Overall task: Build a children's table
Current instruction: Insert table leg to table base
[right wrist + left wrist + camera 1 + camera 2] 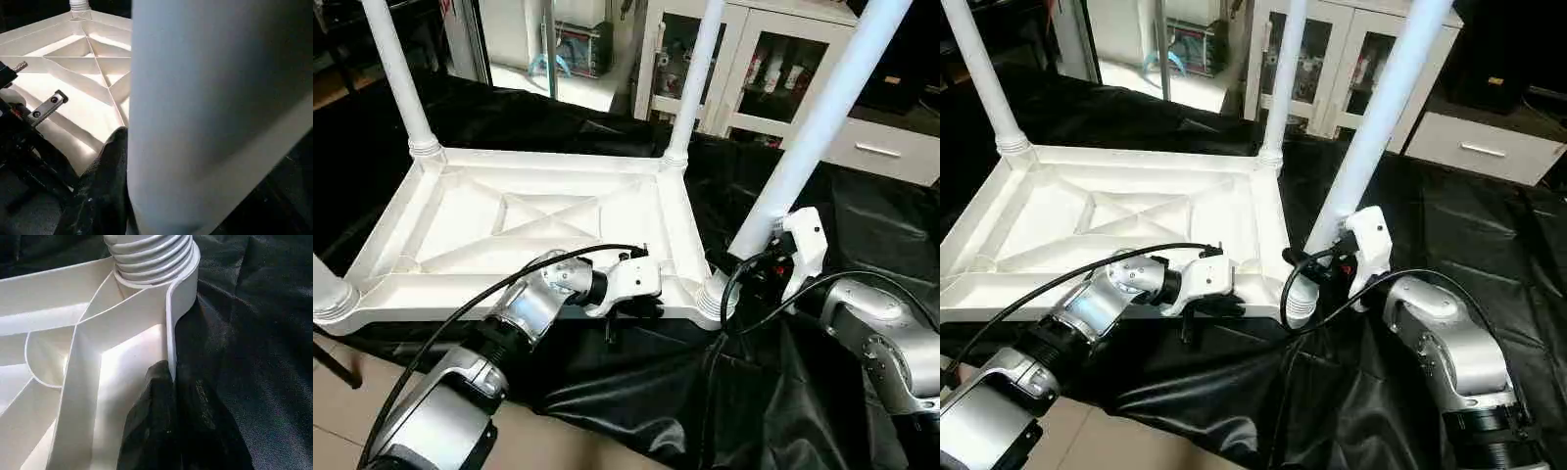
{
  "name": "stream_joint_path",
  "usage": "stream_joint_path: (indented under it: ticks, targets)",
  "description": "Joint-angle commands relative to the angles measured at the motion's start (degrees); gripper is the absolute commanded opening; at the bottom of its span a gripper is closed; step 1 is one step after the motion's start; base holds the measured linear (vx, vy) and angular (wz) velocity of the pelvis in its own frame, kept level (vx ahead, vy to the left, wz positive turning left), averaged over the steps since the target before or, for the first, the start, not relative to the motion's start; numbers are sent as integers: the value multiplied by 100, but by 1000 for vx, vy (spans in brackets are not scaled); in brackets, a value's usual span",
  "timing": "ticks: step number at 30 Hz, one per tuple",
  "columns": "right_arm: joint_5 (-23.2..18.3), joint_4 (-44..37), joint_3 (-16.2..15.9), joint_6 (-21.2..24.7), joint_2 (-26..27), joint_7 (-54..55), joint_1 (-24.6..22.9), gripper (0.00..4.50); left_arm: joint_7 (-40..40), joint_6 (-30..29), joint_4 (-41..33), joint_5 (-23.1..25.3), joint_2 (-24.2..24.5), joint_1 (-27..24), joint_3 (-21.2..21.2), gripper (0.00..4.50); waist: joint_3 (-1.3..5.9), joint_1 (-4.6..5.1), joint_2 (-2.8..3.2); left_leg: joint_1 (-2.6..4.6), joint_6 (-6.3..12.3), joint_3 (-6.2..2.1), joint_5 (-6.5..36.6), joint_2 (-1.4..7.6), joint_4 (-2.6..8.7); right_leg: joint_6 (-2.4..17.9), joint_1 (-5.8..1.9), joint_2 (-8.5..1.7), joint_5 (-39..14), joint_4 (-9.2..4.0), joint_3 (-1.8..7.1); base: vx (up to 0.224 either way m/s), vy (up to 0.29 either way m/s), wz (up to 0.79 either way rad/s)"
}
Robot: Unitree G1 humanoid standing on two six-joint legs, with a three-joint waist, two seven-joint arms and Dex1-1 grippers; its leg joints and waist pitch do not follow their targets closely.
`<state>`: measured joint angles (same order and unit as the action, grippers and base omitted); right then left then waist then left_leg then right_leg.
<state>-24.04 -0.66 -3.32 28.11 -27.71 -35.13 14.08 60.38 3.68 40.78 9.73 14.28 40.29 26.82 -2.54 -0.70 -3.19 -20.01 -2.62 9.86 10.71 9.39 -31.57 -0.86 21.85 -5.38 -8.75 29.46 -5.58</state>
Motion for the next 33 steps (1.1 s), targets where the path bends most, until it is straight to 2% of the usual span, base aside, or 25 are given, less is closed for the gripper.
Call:
stream_joint_path:
  ticks: [1,3,6,7,8,9,10,17,18,22,23,24,25,26,27,28,29,30,31,32,33]
  targets:
    - [941,702,-1269,370,-114,-212,-491,182,-216,-40,8,116,60,42,-122,0,24,52,17,102,-202,-315,3565,411,484,189,89,-495,-4392,-565,222,0,0,0]
    - [953,723,-1338,343,-40,-287,-356,182,-209,-36,17,106,55,50,-107,0,18,121,3,73,-223,-345,3691,406,497,185,67,-488,-4400,-559,192,0,0,0]
    - [935,734,-1446,409,41,-385,-182,182,-206,-55,-6,90,29,36,-93,0,8,165,13,65,-247,-364,3803,412,512,228,50,-496,-4332,-551,182,0,0,0]
    - [944,747,-1484,423,40,-418,-151,182,-205,-61,-14,89,24,31,-89,0,11,179,-11,70,-243,-361,3812,410,510,226,51,-496,-4358,-559,175,0,0,0]
    - [954,757,-1512,431,35,-443,-132,182,-203,-66,-19,89,21,27,-87,0,4,194,6,77,-243,-366,3815,410,506,239,54,-510,-4377,-561,177,0,0,0]
    - [1031,836,-1639,436,-33,-549,-123,182,-204,-68,-29,88,24,14,-86,0,-1,202,8,76,-238,-365,3821,408,506,235,57,-510,-4402,-569,178,0,0,0]
    - [1286,988,-1844,205,-129,-648,-95,182,-200,-76,-63,86,34,-19,-85,0,-6,224,-23,94,-226,-357,3832,404,489,227,75,-516,-4473,-585,170,0,0,0]
    - [1184,972,-1780,-17,13,-725,27,183,-201,-93,-138,63,70,-91,-62,0,-13,234,-5,68,-209,-369,3807,416,517,259,55,-523,-4424,-553,199,0,0,0]
    - [1195,986,-1754,-88,31,-727,25,183,-205,-91,-141,66,71,-95,-63,0,-10,234,-6,86,-214,-359,3838,411,511,260,79,-522,-4422,-560,207,0,0,0]
    - [1231,1070,-1661,-333,47,-664,-8,183,-208,-82,-150,70,70,-103,-75,0,-19,241,-6,106,-209,-357,3894,409,507,245,89,-515,-4459,-579,192,0,0,0]
    - [1053,1078,-1379,-410,180,-515,-19,183,-239,-60,-154,61,64,-113,-95,0,-24,243,-6,106,-208,-359,3911,408,508,239,90,-516,-4481,-584,185,0,0,0]
    - [771,1120,-841,-620,441,-176,-3,183,-299,-20,-181,43,56,-141,-141,0,-14,247,-16,122,-202,-357,3913,406,492,224,104,-536,-4575,-610,173,0,0,0]
    - [771,1120,-841,-620,441,-176,-3,183,-299,-20,-181,43,56,-141,-141,0,-13,250,-6,126,-209,-361,3940,407,492,218,104,-537,-4604,-621,157,0,0,0]
    - [436,1049,-434,-598,606,-25,13,183,-385,30,-201,-2,41,-165,-210,0,-23,267,-15,136,-217,-371,4012,404,496,190,102,-518,-4633,-644,123,0,0,0]
    - [-10,928,100,-544,797,167,37,183,-523,67,-237,-104,6,-208,-345,0,-28,256,-9,182,-223,-369,4087,408,476,187,132,-515,-4638,-668,97,0,0,0]
    - [-124,896,227,-518,838,206,41,183,-555,71,-248,-133,-3,-220,-381,0,-30,254,10,211,-221,-366,4091,396,458,175,134,-512,-4646,-690,52,0,0,0]
    - [-124,896,227,-518,838,206,41,183,-555,71,-248,-133,-3,-220,-381,0,-30,254,10,211,-221,-366,4091,396,458,175,134,-512,-4646,-690,52,0,0,0]
    - [-246,822,344,-490,840,211,19,182,-635,88,-280,-194,-28,-253,-459,0,-47,267,51,165,-268,-389,4176,424,511,161,50,-497,-4475,-669,3,0,0,0]
    - [-331,748,416,-468,817,190,-9,182,-670,87,-333,-263,-44,-294,-529,0,-49,268,62,172,-295,-394,4258,436,521,182,43,-495,-4371,-648,-17,0,0,0]
    - [-382,706,459,-467,800,174,-25,182,-690,87,-366,-310,-57,-319,-575,0,-46,266,59,152,-330,-397,4323,446,545,209,14,-501,-4222,-612,-12,0,0,0]
    - [-396,656,445,-458,746,104,-47,182,-674,82,-420,-337,-47,-355,-594,0,-52,244,39,154,-316,-379,4222,432,530,237,35,-538,-4246,-608,24,0,0,0]
